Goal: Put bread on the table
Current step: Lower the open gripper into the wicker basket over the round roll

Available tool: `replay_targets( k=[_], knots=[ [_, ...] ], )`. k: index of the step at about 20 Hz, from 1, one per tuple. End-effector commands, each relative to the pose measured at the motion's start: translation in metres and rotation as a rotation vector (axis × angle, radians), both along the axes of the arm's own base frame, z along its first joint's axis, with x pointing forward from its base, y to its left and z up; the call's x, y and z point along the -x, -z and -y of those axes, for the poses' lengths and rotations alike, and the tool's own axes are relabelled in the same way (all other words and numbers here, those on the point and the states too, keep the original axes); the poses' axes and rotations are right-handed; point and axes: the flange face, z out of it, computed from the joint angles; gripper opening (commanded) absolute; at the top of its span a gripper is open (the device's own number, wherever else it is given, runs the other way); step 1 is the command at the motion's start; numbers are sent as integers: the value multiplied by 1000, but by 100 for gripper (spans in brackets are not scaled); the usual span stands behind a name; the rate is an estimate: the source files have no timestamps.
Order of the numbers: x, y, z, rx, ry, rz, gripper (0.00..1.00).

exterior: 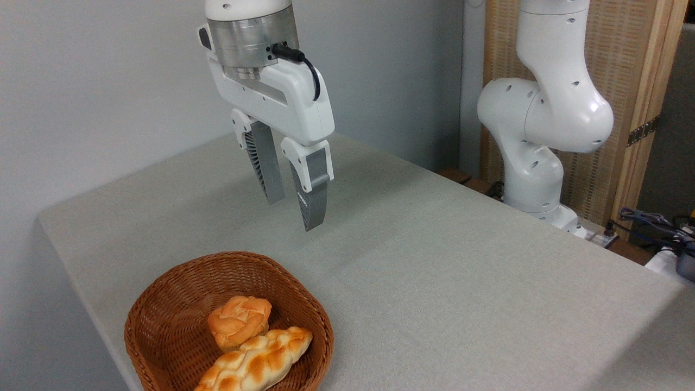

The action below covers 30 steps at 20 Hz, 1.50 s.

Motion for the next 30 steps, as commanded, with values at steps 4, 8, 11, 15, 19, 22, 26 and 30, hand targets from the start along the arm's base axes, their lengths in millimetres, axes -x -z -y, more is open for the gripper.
replay_targets(
  k=[4, 8, 11, 15, 19, 22, 26, 30],
  knots=[
    [3, -1, -3, 26, -21, 10, 100],
    [0, 3, -3, 26, -25, 7, 100],
    [-3, 3, -2, 25, -27, 19, 100],
    [-14, 9, 0, 26, -23, 59, 100],
    [-36, 30, 1, 31, -16, 118, 100],
    [-52, 58, 12, 34, 3, 155, 100],
    [-60, 100, 29, 37, 30, 155, 100],
    [-65, 134, 41, 38, 56, 160, 100]
  ],
)
